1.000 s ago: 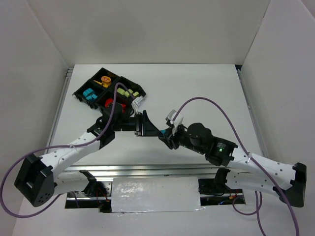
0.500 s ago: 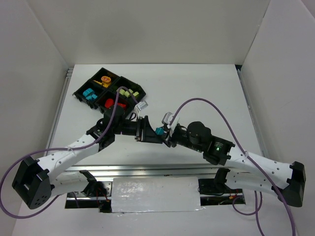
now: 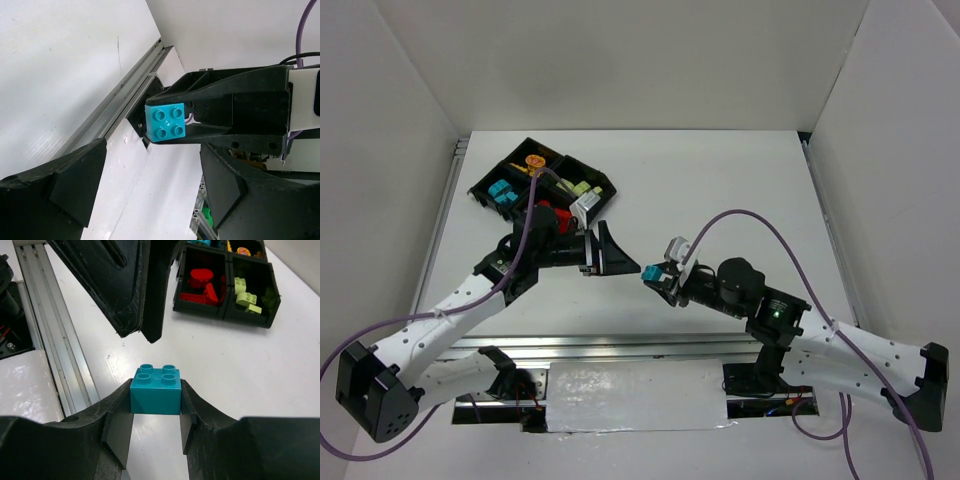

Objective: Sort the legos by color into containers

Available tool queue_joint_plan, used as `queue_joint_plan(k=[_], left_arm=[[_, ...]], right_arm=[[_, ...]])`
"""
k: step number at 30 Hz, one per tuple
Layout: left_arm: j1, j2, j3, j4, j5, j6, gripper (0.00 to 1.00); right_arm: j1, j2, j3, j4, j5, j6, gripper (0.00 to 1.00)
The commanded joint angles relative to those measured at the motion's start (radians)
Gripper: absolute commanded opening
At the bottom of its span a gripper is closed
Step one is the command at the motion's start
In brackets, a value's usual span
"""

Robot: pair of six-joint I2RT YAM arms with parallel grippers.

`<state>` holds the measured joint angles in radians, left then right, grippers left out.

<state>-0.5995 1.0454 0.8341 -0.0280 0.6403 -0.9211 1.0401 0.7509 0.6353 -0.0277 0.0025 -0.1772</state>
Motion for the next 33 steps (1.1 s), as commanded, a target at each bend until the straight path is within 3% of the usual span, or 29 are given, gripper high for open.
queue_joint_plan(k=[1,8,18,20,21,22,26,27,29,30,31,32,33], left_arm=[[0.004,0.007,0.025,0.026,0.001,-0.021,0.87],[-0.006,0.048,-0.003,0.138,0.051,-0.078,0.86],[-0.023,0.074,-0.016,0.111,0.019,-0.054,0.78],[-0.023,0.093,-0.013,0.126,0.022,-0.058,0.65],[-0.023,0.097,-0.015,0.126,0.03,-0.062,0.64],[-0.025,0.102,-0.015,0.141,0.033,-0.065,0.51],[-0.029,0.111,0.006,0.129,0.032,-0.05,0.29],[-0.029,0.113,0.011,0.126,0.035,-0.044,0.19],[-0.031,0.111,0.02,0.111,0.032,-0.029,0.11],[-0.029,0.107,0.023,0.106,0.018,-0.025,0.0],[-0.028,0.101,0.029,0.091,0.006,-0.018,0.0],[-0.025,0.094,0.036,0.076,-0.014,-0.013,0.0],[-0.014,0.087,0.045,0.059,-0.052,-0.001,0.0]], right_arm=[[0.003,0.031,0.033,0.035,-0.03,0.013,0.02],[0.001,0.087,0.089,0.045,-0.078,-0.001,0.03],[0.003,0.14,0.138,0.06,-0.061,-0.019,0.04],[0.003,0.148,0.141,0.063,-0.082,-0.012,0.05],[0.003,0.148,0.139,0.069,-0.084,-0.01,0.05],[0.003,0.151,0.138,0.074,-0.081,-0.008,0.05],[0.005,0.18,0.129,0.106,-0.004,-0.001,0.1],[0.005,0.189,0.13,0.106,-0.004,0.001,0.15],[0.005,0.208,0.145,0.095,0.021,0.018,0.26],[0.003,0.212,0.15,0.092,0.019,0.022,0.36],[0.005,0.215,0.145,0.095,0.021,0.037,0.54],[0.005,0.212,0.135,0.106,0.027,0.05,0.99],[0.003,0.211,0.115,0.124,0.034,0.064,1.0]])
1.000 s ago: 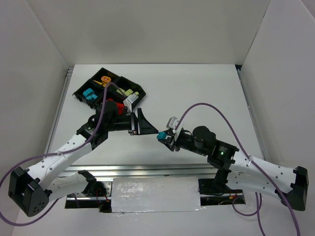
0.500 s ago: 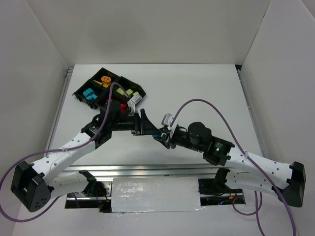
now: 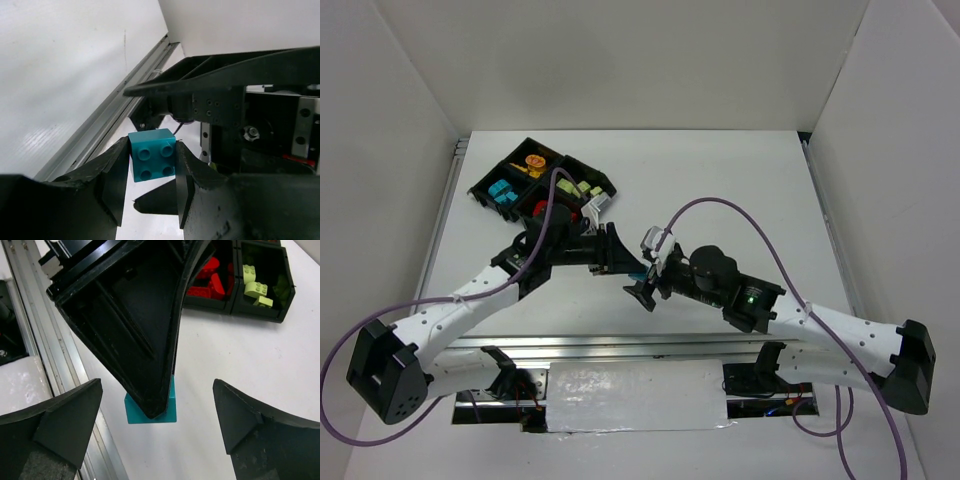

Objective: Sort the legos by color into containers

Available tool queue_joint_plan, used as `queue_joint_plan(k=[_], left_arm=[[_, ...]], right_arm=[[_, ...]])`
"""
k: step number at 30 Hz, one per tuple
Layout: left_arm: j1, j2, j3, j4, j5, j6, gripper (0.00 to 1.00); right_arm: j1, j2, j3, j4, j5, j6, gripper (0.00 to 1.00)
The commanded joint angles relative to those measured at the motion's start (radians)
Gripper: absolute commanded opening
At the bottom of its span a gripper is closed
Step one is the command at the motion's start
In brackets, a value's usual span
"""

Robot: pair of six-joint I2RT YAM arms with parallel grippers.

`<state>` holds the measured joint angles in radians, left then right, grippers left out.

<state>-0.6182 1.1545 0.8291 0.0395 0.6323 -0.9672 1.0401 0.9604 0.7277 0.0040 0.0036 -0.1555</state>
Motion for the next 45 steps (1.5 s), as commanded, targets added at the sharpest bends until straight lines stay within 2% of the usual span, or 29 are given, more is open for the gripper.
queue_joint_plan(k=[1,4,8,9,11,12,13,14,18,21,23,26,29,30,34,35,36,38,39,42,45], left_arm=[[0.017,-0.025,0.056,-0.036,-0.061,0.051,0.0],[0.102,-0.021,0.074,-0.084,-0.097,0.059,0.0],[0.319,-0.003,0.117,-0.208,-0.19,0.087,0.0],[0.383,0.013,0.157,-0.245,-0.306,0.105,0.0],[0.426,0.031,0.194,-0.318,-0.458,0.104,0.0],[0.443,0.06,0.224,-0.328,-0.611,0.087,0.0],[0.478,0.08,0.243,-0.342,-0.678,0.073,0.0],[0.5,0.135,0.284,-0.361,-0.763,0.053,0.0],[0.607,0.322,0.428,-0.371,-0.864,0.028,0.0],[0.615,0.477,0.603,-0.43,-0.963,0.038,0.09],[0.627,0.593,0.753,-0.507,-0.997,0.033,0.11],[0.653,0.701,0.864,-0.576,-1.037,0.027,0.17],[0.67,0.763,0.898,-0.564,-1.037,0.027,0.31],[0.676,0.78,0.91,-0.575,-1.043,0.027,0.41],[0.687,0.85,0.995,-0.621,-1.053,0.021,0.59],[0.695,0.855,0.998,-0.619,-1.047,0.019,0.69],[0.695,0.858,1.001,-0.641,-1.046,0.003,0.75],[0.698,0.852,0.989,-0.641,-1.048,-0.002,0.83],[0.696,0.846,0.972,-0.644,-1.051,-0.013,0.99],[0.701,0.82,0.953,-0.641,-1.03,-0.004,1.0],[0.696,0.768,0.955,-0.678,-0.982,0.047,1.0]], right_arm=[[0.003,-0.006,0.01,0.103,0.048,0.065,1.0],[0.003,-0.023,-0.034,0.116,0.108,0.112,1.0],[0.003,-0.081,-0.092,0.117,0.166,0.195,1.0],[0.003,-0.103,-0.112,0.116,0.179,0.232,1.0],[0.003,-0.115,-0.123,0.105,0.222,0.269,1.0],[0.003,-0.121,-0.125,0.093,0.229,0.292,1.0],[0.003,-0.12,-0.126,0.088,0.23,0.301,1.0],[0.003,-0.111,-0.122,0.071,0.23,0.313,1.0],[0.005,-0.077,-0.085,0.004,0.216,0.362,1.0],[0.008,-0.08,-0.08,-0.032,0.199,0.399,1.0],[0.008,-0.095,-0.094,-0.029,0.191,0.418,1.0],[0.009,-0.104,-0.117,-0.018,0.174,0.416,1.0],[0.008,-0.088,-0.12,-0.024,0.185,0.416,1.0],[0.009,-0.081,-0.117,-0.032,0.191,0.415,1.0],[0.009,-0.072,-0.103,-0.055,0.185,0.412,1.0],[0.009,-0.074,-0.105,-0.053,0.185,0.413,1.0],[0.008,-0.075,-0.106,-0.05,0.187,0.413,1.0],[0.008,-0.075,-0.105,-0.044,0.194,0.412,1.0],[0.008,-0.072,-0.099,-0.045,0.196,0.413,1.0],[0.011,-0.06,-0.074,-0.064,0.21,0.418,1.0],[0.009,-0.066,-0.028,-0.136,0.298,0.482,1.0]])
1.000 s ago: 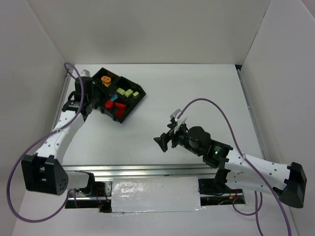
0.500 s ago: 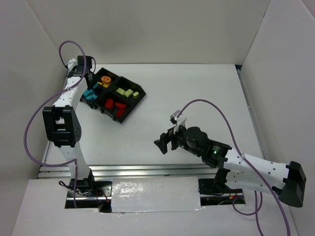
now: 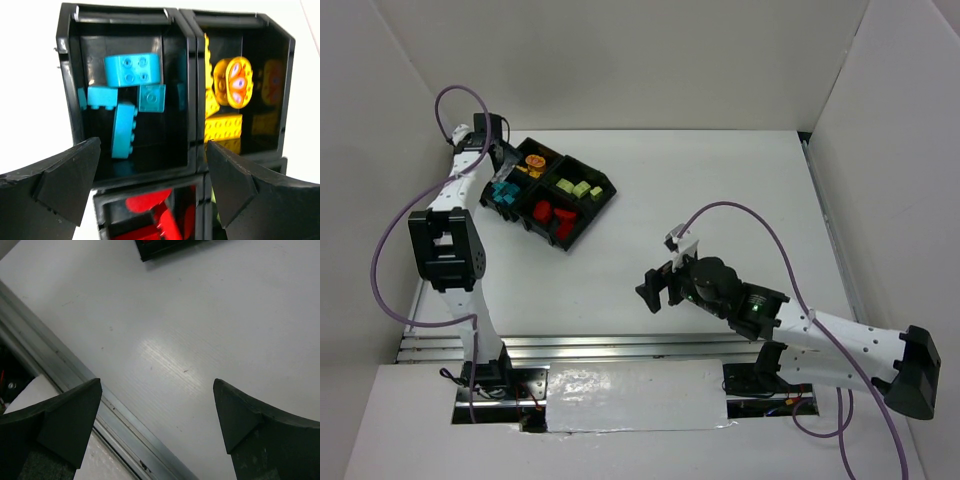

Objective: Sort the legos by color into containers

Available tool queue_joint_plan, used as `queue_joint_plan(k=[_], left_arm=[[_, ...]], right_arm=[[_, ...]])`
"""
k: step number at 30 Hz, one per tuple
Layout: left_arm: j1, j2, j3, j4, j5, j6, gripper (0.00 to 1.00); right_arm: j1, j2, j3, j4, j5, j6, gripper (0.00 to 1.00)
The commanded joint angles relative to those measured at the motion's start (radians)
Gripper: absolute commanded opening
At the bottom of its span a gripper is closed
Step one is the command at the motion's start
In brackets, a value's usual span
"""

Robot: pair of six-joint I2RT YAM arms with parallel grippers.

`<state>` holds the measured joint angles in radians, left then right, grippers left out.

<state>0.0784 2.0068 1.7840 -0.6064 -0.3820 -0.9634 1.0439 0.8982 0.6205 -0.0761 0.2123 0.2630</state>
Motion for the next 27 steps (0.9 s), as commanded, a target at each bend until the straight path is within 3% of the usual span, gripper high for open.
queue_joint_plan(k=[1,5,9,14,23,27], left_arm=[[-0.005,-0.109,-0.011,-0.03,0.055,0.067,0.99],[-0.07,-0.278,-0.128,-0.039,0.118,0.205,1.0],[-0.169,-0.541,-0.292,-0.041,0.097,0.284,0.99],[-0.261,-0.79,-0.44,-0.096,0.023,0.339,0.99],[-0.266,-1.196,-0.659,-0.171,0.038,0.508,1.0],[-0.266,-1.302,-0.692,-0.217,-0.009,0.479,0.99]], right_arm=[[0.005,-0.005,0.1,-0.091,0.132,0.09,1.0],[0.004,-0.008,0.287,-0.33,0.39,0.253,1.0],[0.007,-0.044,0.421,-0.554,0.507,0.326,1.0],[0.01,-0.156,0.518,-0.74,0.568,0.37,1.0],[0.007,-0.419,0.639,-0.961,0.596,0.36,1.0],[0.007,-0.522,0.633,-1.027,0.587,0.357,1.0]])
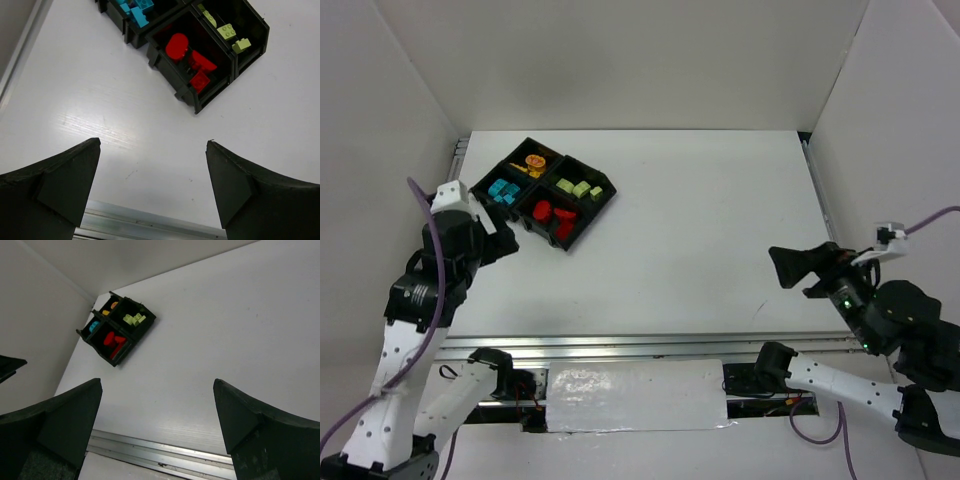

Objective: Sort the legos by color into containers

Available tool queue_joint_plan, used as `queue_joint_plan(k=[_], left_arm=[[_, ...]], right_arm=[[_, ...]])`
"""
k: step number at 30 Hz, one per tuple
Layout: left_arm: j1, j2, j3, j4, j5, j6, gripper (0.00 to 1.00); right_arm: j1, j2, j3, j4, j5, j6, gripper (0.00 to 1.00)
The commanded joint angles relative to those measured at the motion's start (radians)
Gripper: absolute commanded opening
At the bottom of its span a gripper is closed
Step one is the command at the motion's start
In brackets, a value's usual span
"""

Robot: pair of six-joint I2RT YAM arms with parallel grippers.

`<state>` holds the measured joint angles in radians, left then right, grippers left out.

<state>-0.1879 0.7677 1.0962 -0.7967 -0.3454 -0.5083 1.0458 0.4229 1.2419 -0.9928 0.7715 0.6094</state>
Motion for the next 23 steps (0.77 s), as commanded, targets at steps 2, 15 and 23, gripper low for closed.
queue_joint_plan(k=[2,15,23], left_arm=[[-0.001,-0.112,0.008,-0.073,-0.058,-0.01,0.99],[-0.001,-0.389,-0.061,-0.082,-0.046,-0.018,1.0],[-0.001,-0.369,-0.076,-0.064,-0.05,-0.021,0.99]], right_arm=[[0.005,-0.081,-0.011,-0.119,0.025,0.01,1.0],[0.005,-0.095,-0.108,-0.073,0.034,-0.022,1.0],[0.005,-0.062,-0.099,-0.049,0.037,-0.03,1.0]])
